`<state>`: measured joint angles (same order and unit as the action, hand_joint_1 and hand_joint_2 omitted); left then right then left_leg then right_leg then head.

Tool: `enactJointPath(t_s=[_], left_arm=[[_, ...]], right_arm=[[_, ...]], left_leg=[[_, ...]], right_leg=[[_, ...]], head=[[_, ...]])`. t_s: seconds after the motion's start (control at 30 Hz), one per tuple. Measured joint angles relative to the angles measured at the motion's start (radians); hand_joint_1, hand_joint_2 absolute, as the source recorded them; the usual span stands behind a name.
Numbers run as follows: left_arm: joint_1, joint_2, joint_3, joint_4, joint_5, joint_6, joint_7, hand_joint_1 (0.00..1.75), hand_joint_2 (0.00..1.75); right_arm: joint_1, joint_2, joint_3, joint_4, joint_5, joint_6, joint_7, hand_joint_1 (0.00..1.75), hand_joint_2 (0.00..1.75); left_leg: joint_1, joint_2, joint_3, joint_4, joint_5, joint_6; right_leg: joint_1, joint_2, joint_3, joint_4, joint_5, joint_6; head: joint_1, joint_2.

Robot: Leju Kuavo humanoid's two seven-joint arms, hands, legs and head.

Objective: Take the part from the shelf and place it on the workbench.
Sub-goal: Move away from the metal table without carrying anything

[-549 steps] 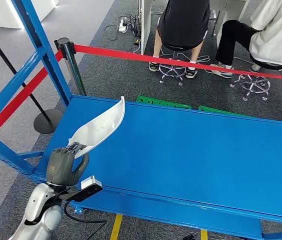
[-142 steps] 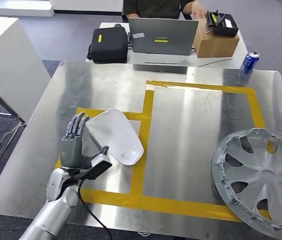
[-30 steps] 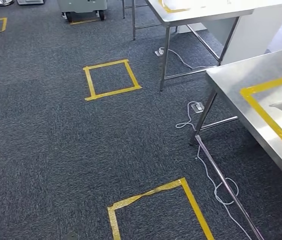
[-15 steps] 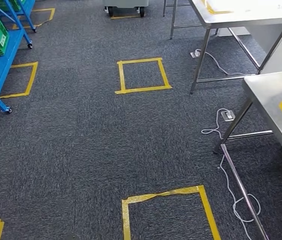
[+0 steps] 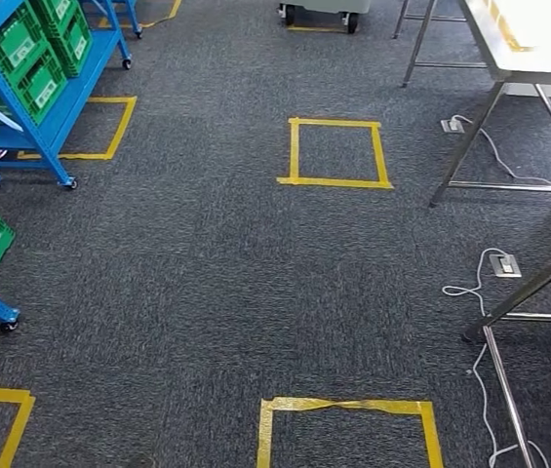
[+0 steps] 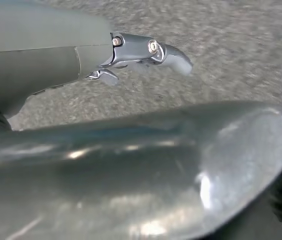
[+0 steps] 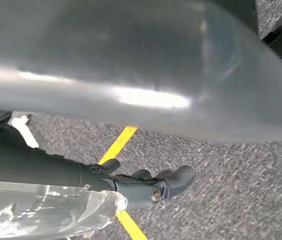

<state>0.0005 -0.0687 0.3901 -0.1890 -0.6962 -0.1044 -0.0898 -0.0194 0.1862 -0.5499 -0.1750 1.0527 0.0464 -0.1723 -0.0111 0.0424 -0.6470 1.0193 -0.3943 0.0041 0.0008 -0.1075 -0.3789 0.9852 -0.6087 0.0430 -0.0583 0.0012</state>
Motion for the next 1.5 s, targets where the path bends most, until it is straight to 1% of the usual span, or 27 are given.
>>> enactJointPath(t_s=[0.07, 0.13, 0.17, 0.2, 0.27, 0.33, 0.4, 0.47, 0.5, 0.53, 0.6, 0.67, 0.7, 0.73, 0.8, 0.87, 0.9, 0.97, 1.03, 1.1, 1.17, 1.2, 1.27, 1.33, 1.37, 1.43, 1.5], left_arm=[[-0.001, 0.0, 0.0, 0.0, -0.004, 0.0, -0.004, 0.0, 0.0], [-0.006, -0.001, -0.001, 0.0, -0.008, 0.0, -0.006, 0.0, 0.0], [-0.007, -0.001, -0.001, 0.0, -0.01, 0.0, -0.005, 0.0, 0.0], [-0.007, -0.001, -0.002, 0.0, -0.012, 0.001, -0.003, 0.0, 0.0], [-0.004, -0.001, -0.003, 0.0, -0.013, 0.005, 0.001, 0.0, 0.0], [-0.005, -0.001, -0.004, 0.0, -0.013, 0.01, 0.004, 0.0, 0.0], [-0.006, -0.002, -0.007, 0.001, -0.018, 0.012, 0.006, 0.0, 0.0], [-0.001, -0.001, -0.01, 0.001, -0.033, 0.016, 0.006, 0.0, 0.0], [0.001, 0.0, -0.013, 0.002, -0.042, 0.017, 0.005, 0.0, 0.0], [0.002, 0.0, -0.015, 0.002, -0.049, 0.018, 0.004, 0.0, 0.0], [-0.002, -0.001, -0.02, 0.002, -0.055, 0.018, 0.003, 0.0, 0.0], [-0.006, -0.001, -0.024, 0.002, -0.057, 0.022, 0.002, 0.0, 0.0], [-0.006, 0.0, -0.025, 0.002, -0.058, 0.024, 0.002, 0.0, 0.0], [-0.006, 0.0, -0.026, 0.002, -0.059, 0.025, 0.002, 0.0, 0.0], [-0.006, 0.001, -0.026, 0.002, -0.06, 0.024, 0.003, 0.0, 0.0], [-0.01, 0.001, -0.026, 0.002, -0.062, 0.023, 0.003, 0.0, 0.0], [-0.012, 0.0, -0.027, 0.002, -0.062, 0.022, 0.003, 0.0, 0.0], [-0.009, 0.001, -0.028, 0.002, -0.063, 0.022, 0.004, 0.0, 0.0], [-0.006, 0.001, -0.029, 0.002, -0.064, 0.022, 0.004, 0.0, 0.0], [-0.007, 0.001, -0.03, 0.002, -0.065, 0.023, 0.003, 0.0, 0.0], [-0.008, 0.002, -0.03, 0.002, -0.066, 0.024, 0.001, 0.0, 0.0], [-0.007, 0.001, -0.03, 0.002, -0.066, 0.025, -0.002, 0.0, 0.0], [-0.004, 0.001, -0.03, 0.002, -0.066, 0.028, -0.009, 0.0, 0.0], [-0.003, 0.001, -0.03, 0.002, -0.066, 0.032, -0.017, 0.0, 0.0], [-0.004, 0.001, -0.03, 0.002, -0.066, 0.033, -0.02, 0.0, 0.0], [-0.004, 0.001, -0.03, 0.002, -0.066, 0.034, -0.023, 0.0, 0.0], [-0.002, 0.002, -0.03, 0.002, -0.066, 0.035, -0.024, 0.0, 0.0]], right_arm=[[0.0, 0.0, 0.0, 0.0, 0.0, 0.0, -0.001, 0.0, 0.0], [0.002, 0.0, 0.0, 0.0, 0.001, 0.0, -0.002, 0.0, 0.0], [0.003, 0.0, 0.0, 0.0, 0.0, 0.0, -0.002, 0.0, 0.0], [0.004, 0.0, 0.0, 0.0, 0.0, 0.0, -0.002, 0.0, 0.0], [0.005, 0.0, -0.001, 0.0, 0.0, -0.001, -0.003, 0.0, 0.0], [0.005, 0.0, -0.001, 0.0, -0.001, -0.002, -0.004, 0.0, 0.0], [0.003, 0.0, -0.001, 0.0, -0.001, -0.002, -0.004, 0.0, 0.0], [0.002, 0.0, -0.002, 0.0, 0.0, -0.002, -0.004, 0.0, 0.0], [0.002, 0.0, -0.002, 0.0, 0.0, -0.003, -0.004, 0.0, 0.0], [0.002, 0.0, -0.003, 0.0, 0.0, -0.003, -0.004, 0.0, 0.0], [0.003, 0.0, -0.003, 0.0, 0.0, -0.003, -0.004, 0.0, 0.0], [0.005, 0.0, -0.003, 0.0, 0.0, -0.002, -0.002, 0.0, 0.0], [0.005, -0.001, -0.003, 0.0, 0.001, -0.002, -0.001, 0.0, 0.0], [0.004, -0.001, -0.003, 0.0, 0.002, -0.002, 0.0, 0.0, 0.0], [0.002, -0.001, -0.003, 0.0, 0.004, -0.001, 0.0, 0.0, 0.0], [0.001, -0.001, -0.003, 0.0, 0.004, -0.001, 0.0, 0.0, 0.0], [0.0, -0.001, -0.003, 0.0, 0.005, -0.001, 0.0, 0.0, 0.0], [-0.002, 0.0, -0.003, 0.0, 0.004, -0.001, -0.001, 0.0, 0.0], [-0.003, 0.0, -0.003, 0.0, 0.003, -0.002, -0.002, 0.0, 0.0], [-0.001, 0.0, -0.003, 0.0, 0.002, -0.002, -0.002, 0.0, 0.0], [0.003, 0.0, -0.003, 0.0, 0.002, -0.002, -0.002, 0.0, 0.0], [0.004, 0.0, -0.003, 0.0, 0.002, -0.002, -0.002, 0.0, 0.0], [0.005, 0.0, -0.003, 0.0, 0.002, -0.002, -0.002, 0.0, 0.0], [0.005, 0.0, -0.003, 0.0, 0.002, -0.002, -0.002, 0.0, 0.0], [0.005, 0.0, -0.003, 0.0, 0.002, -0.002, -0.002, 0.0, 0.0], [0.005, 0.0, -0.003, 0.0, 0.002, -0.002, -0.002, 0.0, 0.0], [0.004, 0.0, -0.004, 0.0, 0.002, -0.002, -0.002, 0.0, 0.0]], left_leg=[[0.002, -0.026, 0.012, -0.002, -0.009, 0.01], [0.001, -0.057, 0.017, -0.002, -0.015, 0.015], [0.0, -0.074, 0.02, -0.002, -0.017, 0.016], [-0.001, -0.09, 0.025, -0.002, -0.018, 0.016], [-0.002, -0.121, 0.035, -0.002, -0.022, 0.015], [-0.001, -0.148, 0.037, -0.001, -0.023, 0.01], [0.005, -0.172, 0.03, -0.002, -0.017, -0.002], [0.01, -0.191, 0.023, -0.007, -0.009, -0.018], [0.009, -0.18, 0.018, -0.003, -0.015, -0.023], [0.007, -0.156, 0.009, 0.017, -0.036, -0.029], [0.004, -0.091, -0.027, 0.108, -0.111, -0.039], [0.009, -0.062, -0.06, 0.217, -0.172, -0.05], [0.013, -0.056, -0.056, 0.235, -0.179, -0.055], [0.017, -0.051, -0.032, 0.215, -0.169, -0.06], [0.022, -0.019, 0.065, 0.085, -0.126, -0.068], [0.022, 0.016, 0.139, -0.026, -0.099, -0.063], [0.02, 0.025, 0.152, -0.048, -0.096, -0.055], [0.017, 0.004, 0.145, -0.05, -0.089, -0.034], [0.018, -0.013, 0.14, -0.053, -0.079, -0.016], [0.02, -0.032, 0.129, -0.054, -0.067, -0.004], [0.018, -0.058, 0.118, -0.054, -0.06, 0.001], [0.017, -0.073, 0.114, -0.053, -0.06, 0.002], [0.016, -0.1, 0.113, -0.053, -0.063, 0.002], [0.017, -0.124, 0.115, -0.053, -0.064, -0.003], [0.018, -0.135, 0.115, -0.052, -0.064, -0.009], [0.019, -0.156, 0.113, -0.052, -0.065, -0.023], [0.021, -0.161, 0.114, -0.05, -0.069, -0.036]], right_leg=[[-0.003, 0.054, -0.044, 0.095, -0.041, 0.003], [-0.001, 0.095, -0.151, 0.255, -0.083, -0.002], [0.001, 0.101, -0.198, 0.308, -0.084, -0.006], [0.003, 0.105, -0.229, 0.322, -0.064, -0.011], [0.007, 0.122, -0.234, 0.236, 0.029, -0.023], [0.006, 0.175, -0.207, 0.116, 0.106, -0.029], [0.006, 0.21, -0.194, 0.068, 0.127, -0.03], [0.007, 0.191, -0.192, 0.057, 0.137, -0.037], [0.005, 0.179, -0.191, 0.048, 0.145, -0.043], [0.003, 0.164, -0.191, 0.038, 0.153, -0.049], [0.003, 0.132, -0.196, 0.025, 0.166, -0.054], [0.003, 0.096, -0.205, 0.023, 0.173, -0.054], [0.003, 0.079, -0.211, 0.024, 0.177, -0.052], [0.001, 0.063, -0.217, 0.024, 0.181, -0.05], [-0.001, 0.038, -0.227, 0.029, 0.188, -0.041], [0.001, 0.017, -0.232, 0.037, 0.193, -0.03], [0.002, 0.007, -0.231, 0.038, 0.196, -0.023], [-0.001, -0.008, -0.228, 0.034, 0.201, -0.011], [-0.007, 0.023, -0.236, 0.055, 0.178, 0.002], [-0.01, 0.08, -0.273, 0.154, 0.107, 0.011], [-0.01, 0.103, -0.317, 0.282, 0.041, 0.011], [-0.009, 0.105, -0.324, 0.313, 0.034, 0.01], [-0.009, 0.112, -0.284, 0.26, 0.076, 0.006], [-0.013, 0.15, -0.197, 0.12, 0.124, 0.001], [-0.015, 0.172, -0.163, 0.066, 0.131, 0.0], [-0.015, 0.192, -0.135, 0.025, 0.114, -0.007], [-0.013, 0.168, -0.125, 0.015, 0.105, -0.021]], head=[[0.005, 0.0], [0.009, 0.0], [0.01, 0.0], [0.011, 0.0], [0.011, 0.0], [0.01, 0.0], [0.011, 0.0], [0.011, 0.0], [0.01, 0.0], [0.008, 0.0], [0.003, 0.0], [0.002, 0.0], [0.002, 0.0], [0.002, 0.0], [0.001, 0.0], [0.004, 0.0], [0.006, 0.0], [0.01, 0.0], [0.012, 0.0], [0.016, 0.0], [0.018, 0.0], [0.018, 0.0], [0.018, 0.0], [0.018, 0.0], [0.019, 0.0], [0.02, 0.0], [0.02, 0.0]])
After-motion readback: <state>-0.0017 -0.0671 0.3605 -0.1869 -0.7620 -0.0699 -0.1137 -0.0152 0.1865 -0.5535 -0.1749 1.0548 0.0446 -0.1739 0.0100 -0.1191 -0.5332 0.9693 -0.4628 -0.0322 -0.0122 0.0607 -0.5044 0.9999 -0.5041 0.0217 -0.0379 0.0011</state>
